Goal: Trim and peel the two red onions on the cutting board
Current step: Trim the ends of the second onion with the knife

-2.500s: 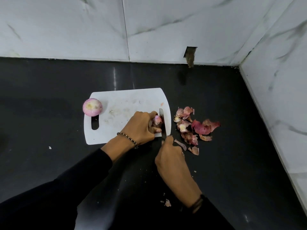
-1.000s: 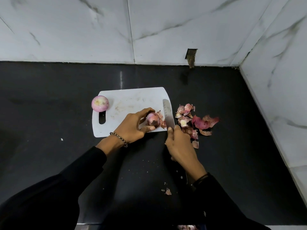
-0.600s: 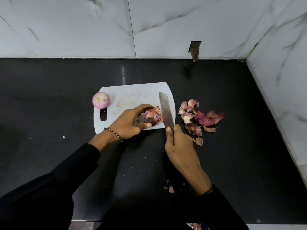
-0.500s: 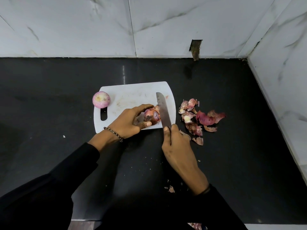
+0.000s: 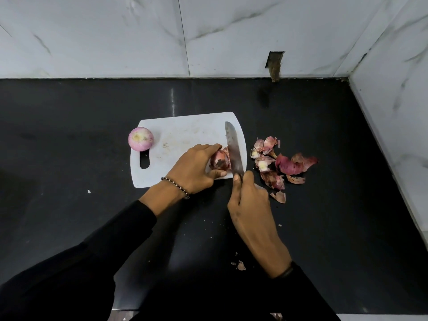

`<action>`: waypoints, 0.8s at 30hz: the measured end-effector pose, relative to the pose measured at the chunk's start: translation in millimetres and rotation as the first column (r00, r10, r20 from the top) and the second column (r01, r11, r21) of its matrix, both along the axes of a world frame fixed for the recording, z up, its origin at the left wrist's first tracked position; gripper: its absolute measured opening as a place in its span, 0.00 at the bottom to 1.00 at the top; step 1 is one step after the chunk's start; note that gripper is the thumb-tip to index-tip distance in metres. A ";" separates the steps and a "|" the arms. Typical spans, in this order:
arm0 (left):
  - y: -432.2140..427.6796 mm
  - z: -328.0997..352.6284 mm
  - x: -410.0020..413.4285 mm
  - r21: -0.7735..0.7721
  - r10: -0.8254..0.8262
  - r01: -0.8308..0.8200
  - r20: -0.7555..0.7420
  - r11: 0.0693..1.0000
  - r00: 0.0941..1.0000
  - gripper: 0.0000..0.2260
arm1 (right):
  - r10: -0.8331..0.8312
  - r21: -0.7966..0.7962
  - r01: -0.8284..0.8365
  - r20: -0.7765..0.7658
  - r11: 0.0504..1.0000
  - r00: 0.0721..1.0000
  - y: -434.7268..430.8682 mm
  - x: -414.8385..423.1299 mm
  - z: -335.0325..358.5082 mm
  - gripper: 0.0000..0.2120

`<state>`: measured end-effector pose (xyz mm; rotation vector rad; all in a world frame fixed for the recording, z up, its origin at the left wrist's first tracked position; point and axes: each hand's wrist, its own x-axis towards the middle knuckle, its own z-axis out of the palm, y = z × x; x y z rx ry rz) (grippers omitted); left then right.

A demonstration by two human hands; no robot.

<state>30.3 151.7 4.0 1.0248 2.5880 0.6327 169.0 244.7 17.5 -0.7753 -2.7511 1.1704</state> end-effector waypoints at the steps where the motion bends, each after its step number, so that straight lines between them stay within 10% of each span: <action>1: 1.5 1.9 0.1 -0.023 -0.005 0.005 0.000 1.000 1.000 0.31 | 0.010 0.013 -0.010 0.014 1.000 1.000 0.7 -0.7 0.2 0.12; 16: 16.1 14.7 4.0 -0.076 -0.049 0.047 -0.023 0.996 0.999 0.10 | 0.019 0.150 -0.077 0.356 0.986 0.934 -3.2 -20.7 2.8 0.22; 24: 24.3 22.6 4.0 -0.155 -0.088 0.080 -0.048 0.985 0.995 0.19 | 0.012 0.102 -0.052 0.354 0.993 0.935 0.6 -23.7 -4.2 0.25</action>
